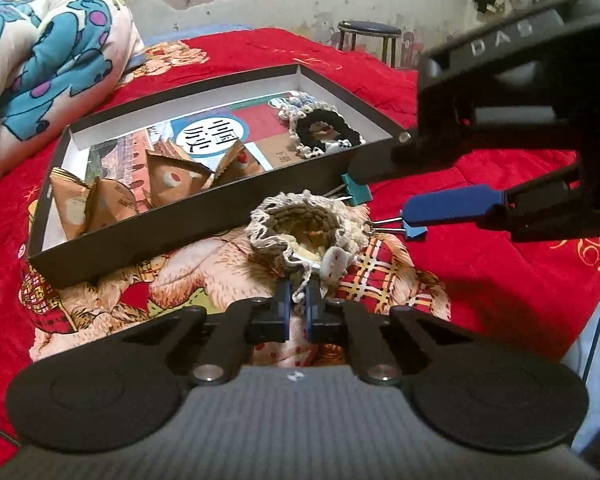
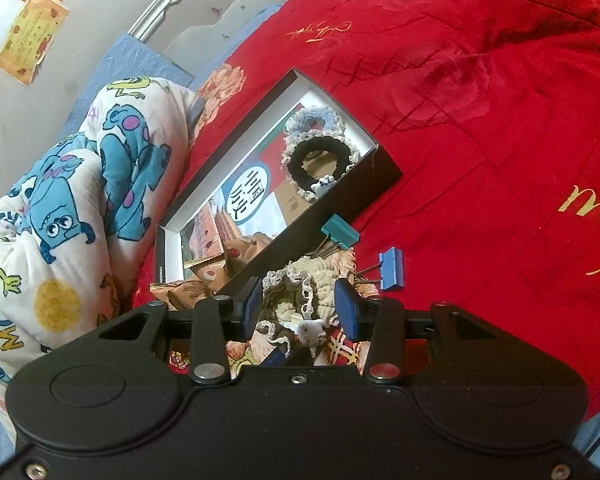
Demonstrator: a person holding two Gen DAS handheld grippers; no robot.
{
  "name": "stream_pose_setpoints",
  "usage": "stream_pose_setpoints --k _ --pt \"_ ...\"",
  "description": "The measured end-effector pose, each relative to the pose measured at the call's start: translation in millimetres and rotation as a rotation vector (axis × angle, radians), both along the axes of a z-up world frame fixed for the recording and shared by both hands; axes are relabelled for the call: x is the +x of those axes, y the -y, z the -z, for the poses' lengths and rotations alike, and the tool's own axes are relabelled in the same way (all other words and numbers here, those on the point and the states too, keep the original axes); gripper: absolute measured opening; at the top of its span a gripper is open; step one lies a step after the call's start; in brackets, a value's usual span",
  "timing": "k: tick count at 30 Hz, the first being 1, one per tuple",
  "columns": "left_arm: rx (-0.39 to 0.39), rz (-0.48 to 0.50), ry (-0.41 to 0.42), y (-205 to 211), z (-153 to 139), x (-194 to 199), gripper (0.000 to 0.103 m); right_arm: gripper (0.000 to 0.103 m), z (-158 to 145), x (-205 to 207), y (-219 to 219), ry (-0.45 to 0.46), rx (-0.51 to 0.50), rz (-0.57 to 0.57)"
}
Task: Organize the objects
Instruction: 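Move left gripper back to the pile and close on a beige lace scrunchie, then close right gripper on a cream crocheted scrunchie while left gripper holds its scrunchie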
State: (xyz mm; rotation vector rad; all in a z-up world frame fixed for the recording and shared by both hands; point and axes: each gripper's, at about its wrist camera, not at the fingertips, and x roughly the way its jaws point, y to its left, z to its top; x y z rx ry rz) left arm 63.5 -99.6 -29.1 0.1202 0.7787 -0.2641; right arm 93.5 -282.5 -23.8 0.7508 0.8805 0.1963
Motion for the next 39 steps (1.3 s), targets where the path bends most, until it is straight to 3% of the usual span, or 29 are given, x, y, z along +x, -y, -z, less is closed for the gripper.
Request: stream_pose_setpoints --k 9,13,18,22,26,29,32,35,36,37,39 --pt "0.039 -0.153 0.080 -16 -11 3 0.008 0.040 5 5 -11 -0.013 -0.055 -0.023" --pt "0.095 -0.197 0.093 -20 -12 4 0.008 0.040 10 9 -21 -0.023 -0.070 -0.057" --pt "0.126 -0.234 0.048 -24 -5 10 0.008 0.040 17 16 -31 -0.042 -0.098 -0.077" --pt "0.108 -0.255 0.034 -30 -4 11 0.008 0.039 32 24 -36 -0.082 -0.002 -0.103" --pt "0.097 -0.262 0.021 -30 -1 15 0.009 0.039 37 31 -47 -0.068 -0.060 -0.109" --pt "0.103 -0.263 0.033 -29 0 17 0.009 0.031 37 38 -50 -0.038 -0.054 -0.101" --pt "0.061 -0.273 0.025 -32 0 20 0.010 0.025 44 43 -50 -0.040 -0.033 -0.078" --pt "0.033 -0.274 0.025 -34 0 24 0.017 0.024 48 45 -49 -0.038 -0.018 -0.063" --pt "0.023 -0.271 0.024 -34 0 26 0.029 0.024 48 47 -50 -0.034 -0.020 -0.063" --pt "0.014 -0.270 0.024 -34 1 27 0.032 0.024 49 47 -51 -0.028 -0.022 -0.062" --pt "0.004 -0.270 0.030 -33 3 30 0.033 0.023 52 49 -53 -0.015 -0.017 -0.061"
